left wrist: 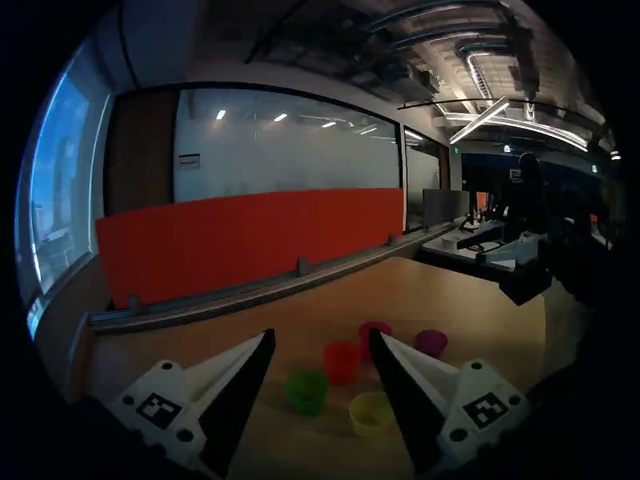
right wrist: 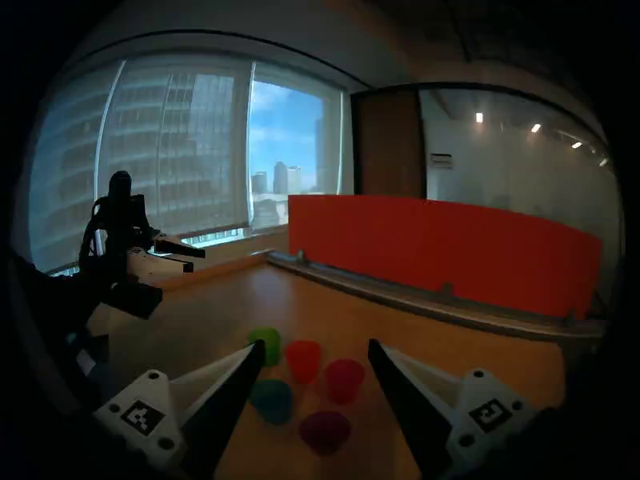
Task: Pour water
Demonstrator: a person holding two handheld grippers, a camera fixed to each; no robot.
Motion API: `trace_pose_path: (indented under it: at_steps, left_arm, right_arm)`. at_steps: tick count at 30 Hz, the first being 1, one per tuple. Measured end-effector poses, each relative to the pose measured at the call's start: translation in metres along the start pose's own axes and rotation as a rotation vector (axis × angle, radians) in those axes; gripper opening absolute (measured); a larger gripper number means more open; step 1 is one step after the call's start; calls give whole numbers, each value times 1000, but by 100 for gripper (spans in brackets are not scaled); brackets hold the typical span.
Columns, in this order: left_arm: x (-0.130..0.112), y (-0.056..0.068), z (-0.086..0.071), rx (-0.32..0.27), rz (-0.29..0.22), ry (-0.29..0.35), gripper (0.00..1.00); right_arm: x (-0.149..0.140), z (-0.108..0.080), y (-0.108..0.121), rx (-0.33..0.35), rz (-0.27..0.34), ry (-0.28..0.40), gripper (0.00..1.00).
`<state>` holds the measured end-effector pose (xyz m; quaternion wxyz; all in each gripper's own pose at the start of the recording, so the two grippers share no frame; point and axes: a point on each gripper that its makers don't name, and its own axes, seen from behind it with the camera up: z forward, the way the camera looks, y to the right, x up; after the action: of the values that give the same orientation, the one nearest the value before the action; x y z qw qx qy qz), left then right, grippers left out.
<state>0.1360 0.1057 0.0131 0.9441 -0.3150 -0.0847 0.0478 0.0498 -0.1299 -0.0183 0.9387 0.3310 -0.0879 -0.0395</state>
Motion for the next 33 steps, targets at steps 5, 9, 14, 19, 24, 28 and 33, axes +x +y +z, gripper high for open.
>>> trace_pose_path:
  at_steps: [5,9,14,19,24,28,33]
  left_arm:
    - [-3,0,0,6,14,-7,86]
    - [-6,2,1,3,14,-13,86]
    - [-12,3,2,4,19,-21,86]
    - [-18,4,3,7,29,-33,86]
    - [-18,5,5,9,34,-32,86]
    - [-19,7,7,8,34,-30,86]
    - [-21,9,9,5,39,-31,86]
  right_arm:
    - [-3,1,-3,11,-13,-16,99]
    - [-7,3,-4,19,-19,-29,100]
    - [-15,6,-5,33,-19,-49,99]
    - [-22,10,-7,51,-28,-67,100]
    - [-31,16,-11,74,-41,-90,100]
    - [-43,23,-16,93,-53,-117,100]
    - [-58,33,-22,113,-71,-154,99]
